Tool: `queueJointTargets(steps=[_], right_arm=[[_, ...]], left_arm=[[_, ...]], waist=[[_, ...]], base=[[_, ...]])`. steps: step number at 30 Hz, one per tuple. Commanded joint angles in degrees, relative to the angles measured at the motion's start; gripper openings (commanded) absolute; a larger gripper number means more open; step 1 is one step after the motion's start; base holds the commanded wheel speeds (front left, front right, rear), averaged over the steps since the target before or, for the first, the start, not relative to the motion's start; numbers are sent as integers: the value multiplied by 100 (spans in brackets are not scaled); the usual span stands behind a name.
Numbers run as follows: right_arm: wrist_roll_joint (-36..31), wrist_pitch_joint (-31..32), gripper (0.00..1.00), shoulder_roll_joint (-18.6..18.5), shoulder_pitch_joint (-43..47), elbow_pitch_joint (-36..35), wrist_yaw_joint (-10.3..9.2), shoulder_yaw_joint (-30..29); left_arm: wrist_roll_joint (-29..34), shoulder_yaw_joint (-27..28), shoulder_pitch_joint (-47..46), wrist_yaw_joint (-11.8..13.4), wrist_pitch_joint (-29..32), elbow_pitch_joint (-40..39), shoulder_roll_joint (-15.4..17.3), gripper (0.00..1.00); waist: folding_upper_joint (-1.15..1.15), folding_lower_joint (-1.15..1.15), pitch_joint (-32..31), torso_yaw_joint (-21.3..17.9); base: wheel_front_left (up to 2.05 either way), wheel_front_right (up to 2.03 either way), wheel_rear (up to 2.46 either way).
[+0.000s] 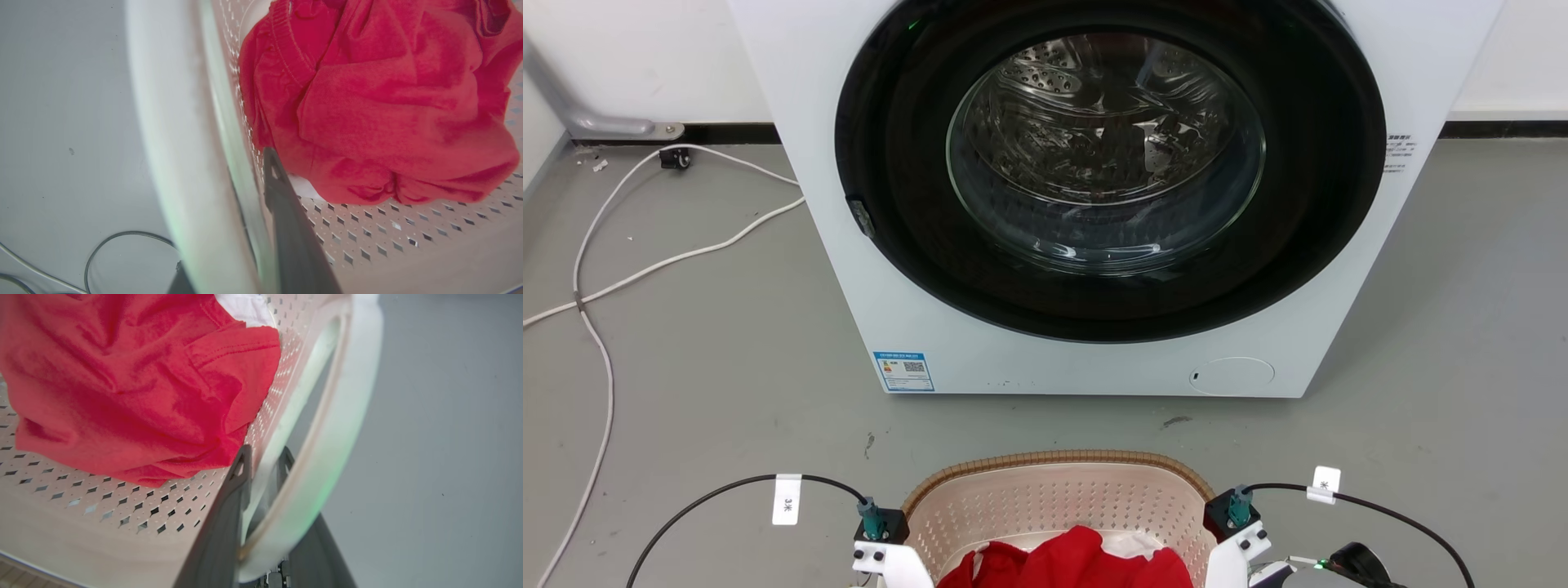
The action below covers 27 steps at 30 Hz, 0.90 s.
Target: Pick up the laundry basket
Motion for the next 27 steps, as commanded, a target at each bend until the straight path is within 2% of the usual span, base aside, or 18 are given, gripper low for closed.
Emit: queueJointTargets(steps=[1, 27], right_arm=[[8, -30, 0, 137, -6, -52, 76, 51], [82, -44, 0, 153, -37, -61, 76, 78]], left_arm=[[-35, -39, -125, -61, -65, -70, -106, 0], [-390, -403, -209, -62, -183, -6, -72, 0]], waist=[[0, 0, -7, 6], [0, 0, 1, 0]], base=[[0, 0, 0], [0, 0, 0]])
